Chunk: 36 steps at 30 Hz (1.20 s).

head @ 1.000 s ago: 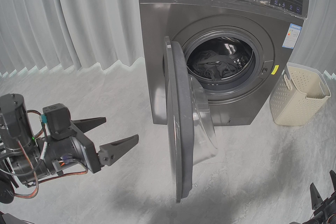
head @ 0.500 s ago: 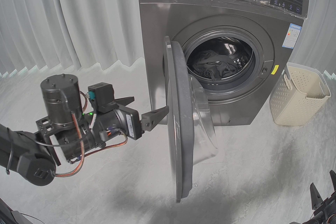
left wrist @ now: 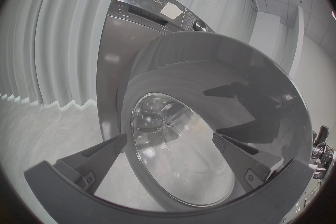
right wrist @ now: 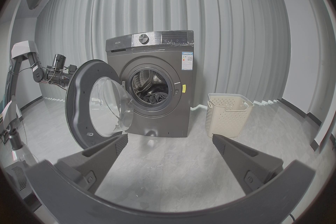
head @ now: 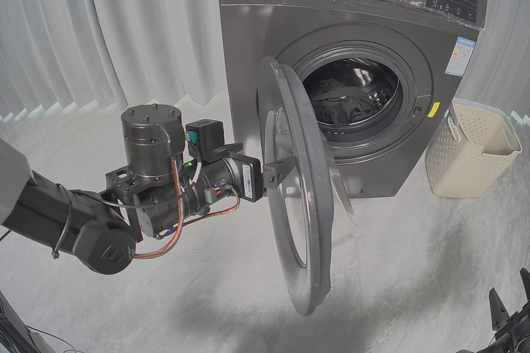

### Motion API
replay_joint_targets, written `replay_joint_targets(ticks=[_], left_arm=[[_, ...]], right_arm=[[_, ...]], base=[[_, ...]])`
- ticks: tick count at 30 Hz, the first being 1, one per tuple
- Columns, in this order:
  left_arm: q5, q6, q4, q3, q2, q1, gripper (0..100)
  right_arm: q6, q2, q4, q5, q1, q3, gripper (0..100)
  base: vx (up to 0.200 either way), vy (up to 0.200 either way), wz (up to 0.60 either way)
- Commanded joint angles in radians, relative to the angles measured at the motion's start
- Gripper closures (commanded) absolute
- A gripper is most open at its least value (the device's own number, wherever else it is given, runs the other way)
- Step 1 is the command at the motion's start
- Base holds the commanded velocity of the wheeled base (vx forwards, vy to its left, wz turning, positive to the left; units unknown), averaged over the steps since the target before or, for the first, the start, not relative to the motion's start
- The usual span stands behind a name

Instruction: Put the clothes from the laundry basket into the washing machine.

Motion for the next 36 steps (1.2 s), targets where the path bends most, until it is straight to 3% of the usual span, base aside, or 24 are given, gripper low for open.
replay_joint_targets(ticks=[1, 8, 25, 32, 35, 36], left_arm=[[-0.001, -0.001, 0.019, -0.079, 0.047, -0.019, 0], [0.000, -0.015, 0.046, -0.184, 0.108, -0.025, 0], [0.005, -0.018, 0.088, -0.381, 0.226, -0.029, 0], [0.086, -0.061, 0.092, -0.588, 0.347, -0.026, 0], [0.100, -0.079, 0.092, -0.617, 0.357, -0.025, 0], [0.102, -0.098, 0.095, -0.611, 0.354, -0.025, 0]], right_arm=[[0.000, -0.010, 0.000, 0.000, 0.000, 0.012, 0], [0.000, -0.010, 0.000, 0.000, 0.000, 0.012, 0], [0.000, -0.010, 0.000, 0.000, 0.000, 0.012, 0], [0.000, -0.010, 0.000, 0.000, 0.000, 0.012, 0], [0.000, -0.010, 0.000, 0.000, 0.000, 0.012, 0], [0.000, -0.010, 0.000, 0.000, 0.000, 0.012, 0]], base=[[0.000, 0.000, 0.00], [0.000, 0.000, 0.00], [0.000, 0.000, 0.00], [0.000, 0.000, 0.00], [0.000, 0.000, 0.00], [0.000, 0.000, 0.00]])
